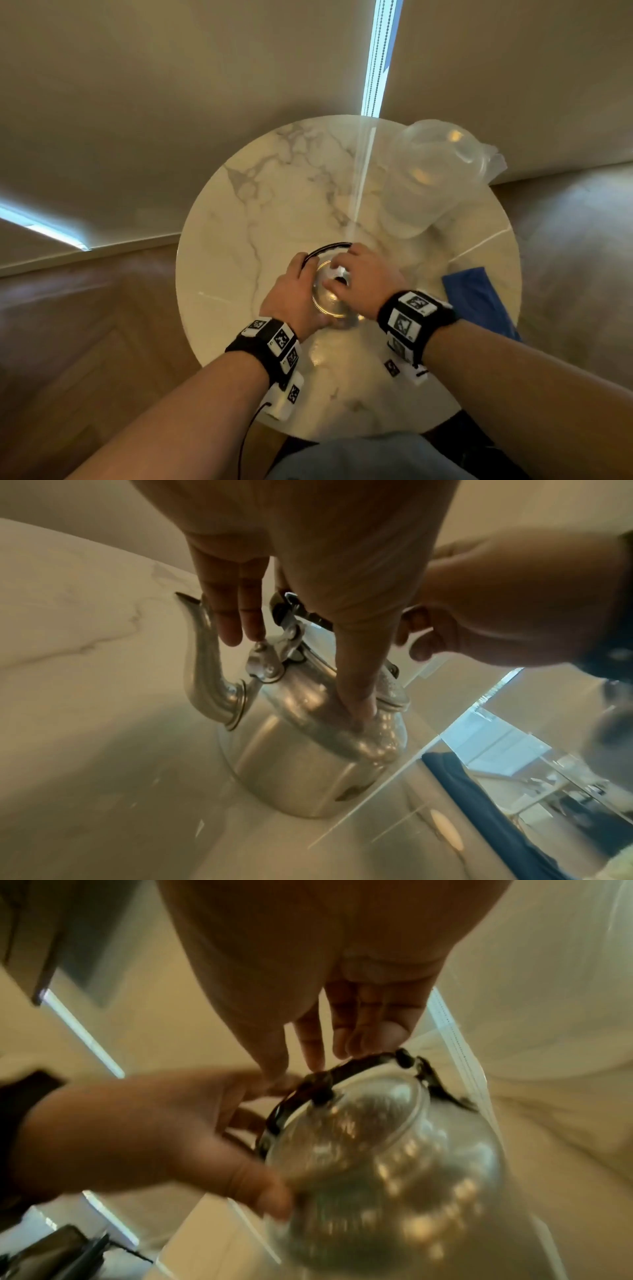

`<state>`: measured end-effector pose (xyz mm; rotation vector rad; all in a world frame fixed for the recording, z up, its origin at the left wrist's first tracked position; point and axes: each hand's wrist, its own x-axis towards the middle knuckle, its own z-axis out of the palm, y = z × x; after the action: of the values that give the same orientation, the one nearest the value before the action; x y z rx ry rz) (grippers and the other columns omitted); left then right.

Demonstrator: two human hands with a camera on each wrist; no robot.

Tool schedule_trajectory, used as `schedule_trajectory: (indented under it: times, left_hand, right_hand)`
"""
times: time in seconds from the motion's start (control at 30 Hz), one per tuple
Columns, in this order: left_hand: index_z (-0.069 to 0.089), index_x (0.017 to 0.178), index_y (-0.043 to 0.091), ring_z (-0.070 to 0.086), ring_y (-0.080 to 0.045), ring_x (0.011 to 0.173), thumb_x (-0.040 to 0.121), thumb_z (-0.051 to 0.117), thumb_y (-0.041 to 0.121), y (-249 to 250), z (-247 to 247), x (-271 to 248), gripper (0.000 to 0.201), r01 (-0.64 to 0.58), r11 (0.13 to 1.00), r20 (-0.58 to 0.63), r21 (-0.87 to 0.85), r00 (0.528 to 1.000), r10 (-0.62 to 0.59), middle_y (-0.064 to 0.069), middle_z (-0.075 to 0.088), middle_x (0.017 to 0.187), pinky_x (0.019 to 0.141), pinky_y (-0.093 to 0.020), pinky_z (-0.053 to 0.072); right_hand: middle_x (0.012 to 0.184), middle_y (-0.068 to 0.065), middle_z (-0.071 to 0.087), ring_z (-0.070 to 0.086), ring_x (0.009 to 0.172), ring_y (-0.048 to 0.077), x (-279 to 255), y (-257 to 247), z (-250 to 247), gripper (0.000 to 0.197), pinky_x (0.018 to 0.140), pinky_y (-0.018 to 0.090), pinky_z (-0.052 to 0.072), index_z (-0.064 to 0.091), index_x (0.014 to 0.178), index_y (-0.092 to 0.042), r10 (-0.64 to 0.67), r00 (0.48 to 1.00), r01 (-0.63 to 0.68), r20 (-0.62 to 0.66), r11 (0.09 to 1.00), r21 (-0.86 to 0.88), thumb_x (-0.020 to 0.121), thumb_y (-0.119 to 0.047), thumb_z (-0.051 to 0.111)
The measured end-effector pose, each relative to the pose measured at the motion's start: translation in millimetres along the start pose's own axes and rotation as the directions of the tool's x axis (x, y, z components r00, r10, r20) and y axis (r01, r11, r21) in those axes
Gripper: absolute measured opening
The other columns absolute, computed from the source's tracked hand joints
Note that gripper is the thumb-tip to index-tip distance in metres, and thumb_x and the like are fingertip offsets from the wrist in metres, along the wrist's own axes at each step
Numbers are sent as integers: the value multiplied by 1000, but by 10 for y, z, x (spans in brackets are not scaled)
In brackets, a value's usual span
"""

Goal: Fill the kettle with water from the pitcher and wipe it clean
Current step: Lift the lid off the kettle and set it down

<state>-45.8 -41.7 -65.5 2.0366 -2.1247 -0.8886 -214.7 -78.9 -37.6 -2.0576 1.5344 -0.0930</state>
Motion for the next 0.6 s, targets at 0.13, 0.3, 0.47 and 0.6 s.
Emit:
schedule_trajectory:
  times: [0.13, 0.3, 0.47, 0.6]
  left_hand:
    - [31, 150, 29, 70, -38, 102, 58, 88, 62, -43, 7, 29, 114, -4, 1000, 33, 16, 999, 3, 6, 27, 157, 84, -48, 60]
    - [42, 142, 27, 73, -33, 98, 55, 85, 72, -92, -25, 21, 107, 31, 999, 72, -17, 997, -30, 6, 32, 151, 78, -40, 56]
    - [44, 140, 22, 71, -35, 106, 60, 83, 74, -78, 17, 40, 103, 69, 998, 37, -15, 997, -68, -1, 36, 149, 85, -45, 58]
    - [42, 144, 16, 65, -33, 116, 60, 83, 74, 4, 5, 71, 109, 107, 994, 35, -22, 994, -106, -6, 33, 152, 93, -43, 55]
  right_hand:
    - [113, 4, 63, 64, 97, 28, -126, -50, 198, 23, 77, 34, 49, 67, 112, -19, 8, 1000, -8, 13, 998, -59, 96, -31, 57]
    - [105, 2, 65, 64, 90, 27, -191, -53, 144, 20, 72, 32, 45, 70, 106, -17, 52, 995, -50, -83, 999, 23, 95, -27, 56]
    - [110, -2, 62, 60, 87, 21, -561, 97, -46, 22, 76, 34, 52, 67, 113, -24, 138, 976, -118, -166, 985, 126, 95, -32, 59]
    - [107, -6, 60, 60, 86, 19, -969, 363, 68, 18, 77, 36, 57, 66, 109, -28, 260, 960, -252, -103, 964, 84, 95, -36, 58]
